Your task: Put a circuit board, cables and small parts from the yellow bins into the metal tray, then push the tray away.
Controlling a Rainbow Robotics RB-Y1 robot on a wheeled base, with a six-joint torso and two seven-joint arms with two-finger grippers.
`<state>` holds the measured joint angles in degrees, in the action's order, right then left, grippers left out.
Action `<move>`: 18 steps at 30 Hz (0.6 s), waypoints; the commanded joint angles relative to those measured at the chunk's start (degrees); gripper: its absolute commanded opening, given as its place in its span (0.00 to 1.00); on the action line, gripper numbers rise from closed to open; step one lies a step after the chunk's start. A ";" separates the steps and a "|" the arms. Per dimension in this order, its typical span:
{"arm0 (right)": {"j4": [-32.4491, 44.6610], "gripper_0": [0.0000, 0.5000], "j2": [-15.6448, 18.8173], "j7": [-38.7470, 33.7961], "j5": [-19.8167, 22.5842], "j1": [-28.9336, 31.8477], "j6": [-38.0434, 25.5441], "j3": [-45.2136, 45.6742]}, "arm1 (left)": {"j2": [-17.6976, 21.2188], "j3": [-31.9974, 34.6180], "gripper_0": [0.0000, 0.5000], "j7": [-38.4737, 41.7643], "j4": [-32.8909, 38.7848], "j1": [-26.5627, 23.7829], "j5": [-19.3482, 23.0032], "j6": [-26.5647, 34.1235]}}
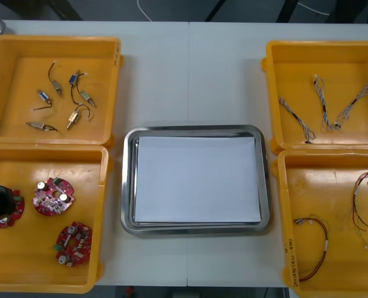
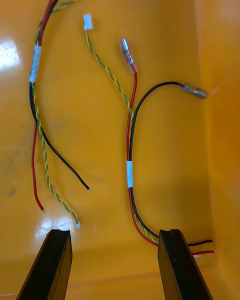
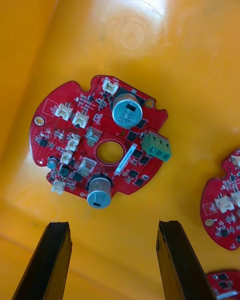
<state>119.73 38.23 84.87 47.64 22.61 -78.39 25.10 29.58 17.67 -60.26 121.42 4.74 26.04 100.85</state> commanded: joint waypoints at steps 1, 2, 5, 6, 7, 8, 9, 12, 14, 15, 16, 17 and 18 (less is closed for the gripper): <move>0.15 1.00 -0.26 4.25 -1.06 1.30 0.52 -1.55 | -0.84 -1.76 1.00 2.87 -1.01 1.67 -1.87 -1.71; 0.15 1.00 -0.26 4.42 -1.14 1.30 0.52 -1.73 | -0.84 -1.85 1.00 2.87 -1.18 1.67 -2.04 -1.88; 0.15 1.00 0.09 4.95 -1.50 1.65 0.52 -2.52 | -0.84 -2.29 1.00 2.78 -2.41 1.76 -2.13 -3.11; 0.06 1.00 0.18 4.95 -1.50 1.65 0.52 -2.52 | -0.84 -2.29 1.00 2.69 -2.50 1.76 -2.04 -3.38; 0.06 1.00 0.18 5.04 -1.58 1.82 0.52 -2.52 | -0.93 -2.38 1.00 2.61 -3.03 1.76 -2.04 -3.82; -0.03 1.00 0.18 5.04 -1.50 1.91 0.52 -2.52 | -0.84 -2.46 1.00 2.61 -3.20 1.76 -2.04 -3.99; -0.20 1.00 0.18 5.13 -1.50 1.91 0.61 -2.52 | -0.84 -2.64 1.00 2.52 -3.64 1.76 -2.13 -4.61; -0.99 1.00 0.18 5.30 -1.41 1.91 1.57 -2.52 | -0.84 -2.99 1.00 2.43 -4.00 2.02 -2.66 -5.40; -1.69 1.00 0.18 5.48 -1.41 1.91 2.36 -2.52 | -0.93 -2.99 1.00 2.34 -4.00 2.11 -2.66 -5.57; -1.87 1.00 0.18 5.65 -1.41 1.91 2.63 -2.52 | -0.84 -2.99 1.00 2.34 -4.00 2.20 -2.66 -5.66; -2.22 1.00 0.27 5.83 -1.32 1.91 3.07 -2.52 | -0.84 -3.17 1.00 2.34 -4.08 2.20 -2.75 -5.84; -2.57 1.00 0.36 6.01 -1.41 1.91 3.33 -2.60 | -0.84 -3.26 1.00 2.34 -4.17 2.29 -2.83 -5.93; -2.57 1.00 0.36 6.09 -1.50 1.91 3.51 -2.52 | -0.93 -3.26 1.00 2.34 -4.26 2.29 -2.83 -6.01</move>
<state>117.46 38.23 88.41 46.57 22.78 -75.81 23.12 29.56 15.39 -60.26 116.89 4.79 24.01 95.63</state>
